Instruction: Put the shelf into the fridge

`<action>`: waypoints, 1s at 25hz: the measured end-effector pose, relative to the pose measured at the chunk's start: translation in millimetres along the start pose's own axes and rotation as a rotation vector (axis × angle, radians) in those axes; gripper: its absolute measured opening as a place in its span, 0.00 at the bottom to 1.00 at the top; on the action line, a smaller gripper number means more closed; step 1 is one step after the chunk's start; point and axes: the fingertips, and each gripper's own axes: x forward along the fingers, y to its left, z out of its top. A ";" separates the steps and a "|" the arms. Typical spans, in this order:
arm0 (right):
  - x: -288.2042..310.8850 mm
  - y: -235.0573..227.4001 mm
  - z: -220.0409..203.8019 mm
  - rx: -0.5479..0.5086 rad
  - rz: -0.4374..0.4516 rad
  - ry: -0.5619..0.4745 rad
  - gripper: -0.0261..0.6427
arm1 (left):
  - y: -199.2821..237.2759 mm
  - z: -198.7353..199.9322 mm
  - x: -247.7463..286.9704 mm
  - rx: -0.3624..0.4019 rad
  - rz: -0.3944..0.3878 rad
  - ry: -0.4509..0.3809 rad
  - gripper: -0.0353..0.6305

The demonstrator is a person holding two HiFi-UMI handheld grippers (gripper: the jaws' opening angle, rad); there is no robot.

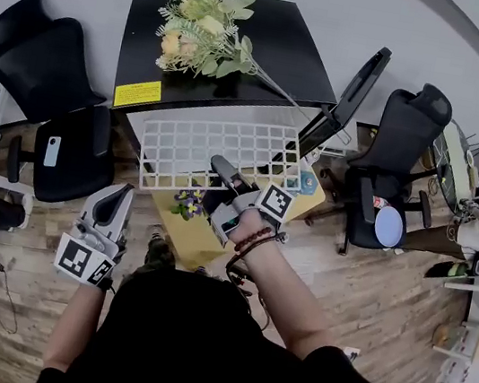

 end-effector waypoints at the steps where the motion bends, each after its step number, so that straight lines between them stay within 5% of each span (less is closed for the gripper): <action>1: -0.2 0.3 0.1 0.004 -0.001 -0.001 0.11 | -1.0 -0.7 0.4 0.004 -0.003 0.000 0.08; 11: 14.8 1.1 13.7 0.009 -0.055 0.051 0.11 | 0.4 -1.3 18.8 0.007 -0.013 -0.004 0.08; 25: 24.8 0.9 21.4 -0.017 -0.021 0.074 0.11 | -2.4 0.8 36.9 0.031 -0.022 -0.008 0.08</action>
